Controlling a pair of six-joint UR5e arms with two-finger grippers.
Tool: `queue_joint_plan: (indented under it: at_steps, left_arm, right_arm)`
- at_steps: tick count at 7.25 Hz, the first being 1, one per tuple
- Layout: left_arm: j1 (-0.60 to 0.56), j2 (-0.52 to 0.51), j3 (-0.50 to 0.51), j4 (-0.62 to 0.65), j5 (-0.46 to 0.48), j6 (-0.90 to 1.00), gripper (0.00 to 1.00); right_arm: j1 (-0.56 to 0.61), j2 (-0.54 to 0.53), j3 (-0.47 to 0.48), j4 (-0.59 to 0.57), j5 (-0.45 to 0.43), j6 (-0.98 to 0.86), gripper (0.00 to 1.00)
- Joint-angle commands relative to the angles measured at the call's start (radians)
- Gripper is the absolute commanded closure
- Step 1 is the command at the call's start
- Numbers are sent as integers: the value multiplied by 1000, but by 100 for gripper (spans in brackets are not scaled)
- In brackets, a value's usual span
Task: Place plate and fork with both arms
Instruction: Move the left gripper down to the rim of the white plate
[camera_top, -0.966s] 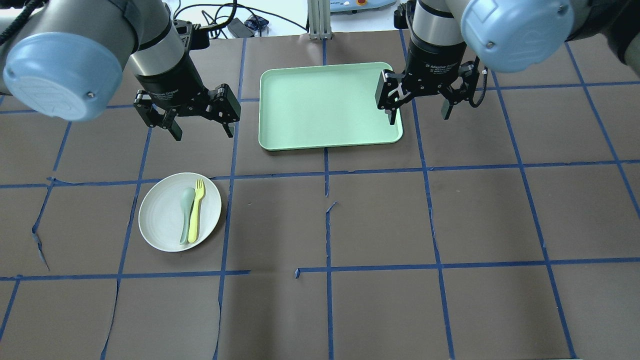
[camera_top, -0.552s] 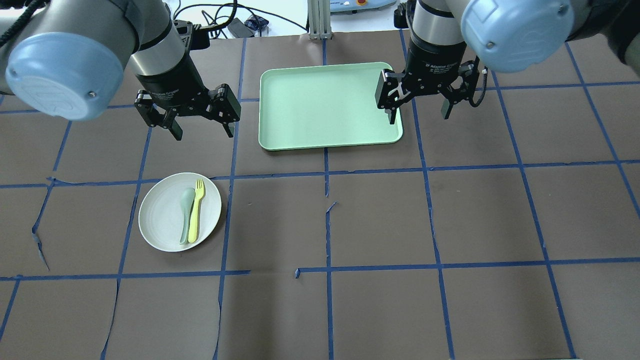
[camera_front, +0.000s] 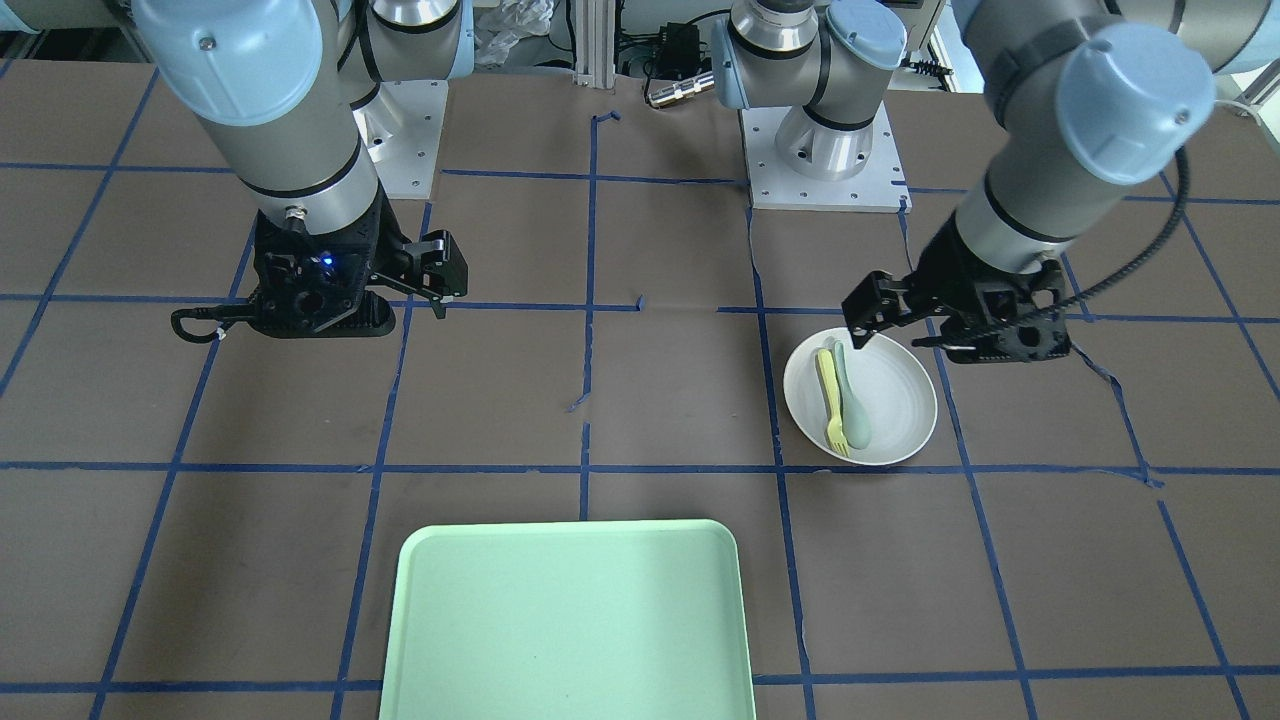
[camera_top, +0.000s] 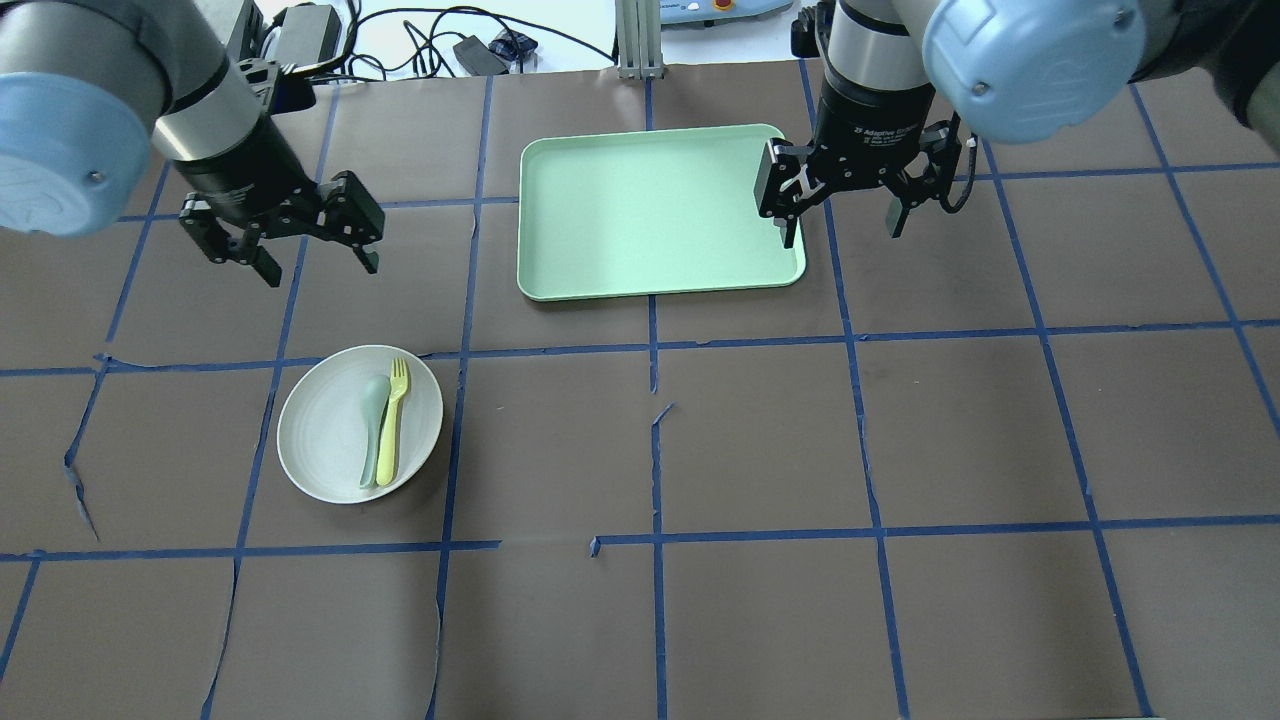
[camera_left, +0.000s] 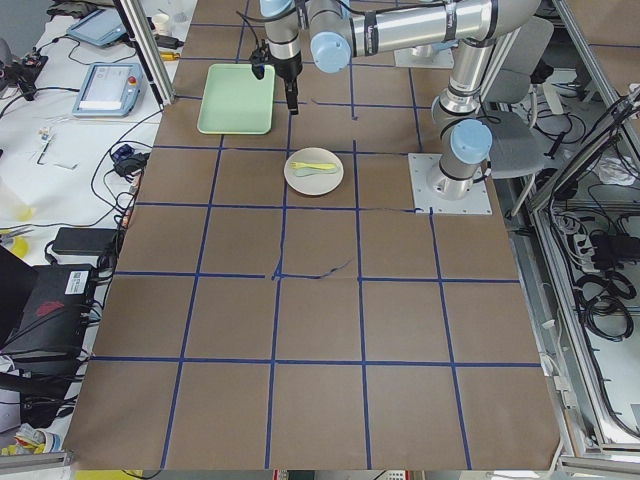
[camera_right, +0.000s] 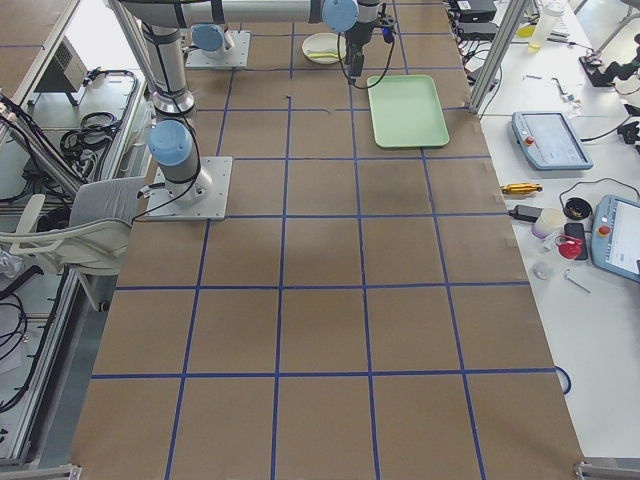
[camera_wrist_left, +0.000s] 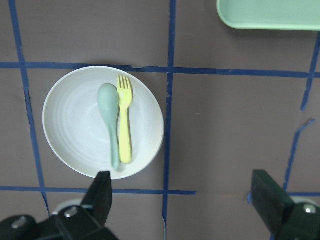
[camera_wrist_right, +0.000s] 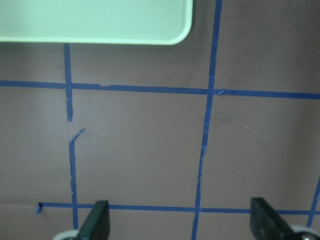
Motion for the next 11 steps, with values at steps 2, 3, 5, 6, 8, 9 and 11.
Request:
queue_joint_plan:
  at_steps: [2, 3, 5, 6, 8, 9, 11]
  left_arm:
    - [248, -16, -239, 234, 1, 294, 0]
    - [308, -36, -311, 308, -4, 376, 6]
    - [356, -88, -379, 360, -5, 451, 18]
    - [354, -109, -388, 361, -11, 449, 28]
    - [348, -140, -387, 361, -18, 447, 29]
    - [347, -159, -385, 364, -19, 449, 29]
    - [343, -179, -385, 362, -64, 455, 37]
  right_arm:
    - [-4, 5, 10, 6, -1, -1, 0]
    - [-4, 5, 41, -11, 0, 6, 0]
    - [-4, 5, 55, -18, -4, 9, 0]
    - [-4, 5, 56, -17, -6, 5, 0]
    - [-4, 7, 56, -15, -7, 9, 0]
    - [-4, 7, 62, -15, -6, 8, 0]
    - [-4, 7, 75, -15, -9, 6, 0]
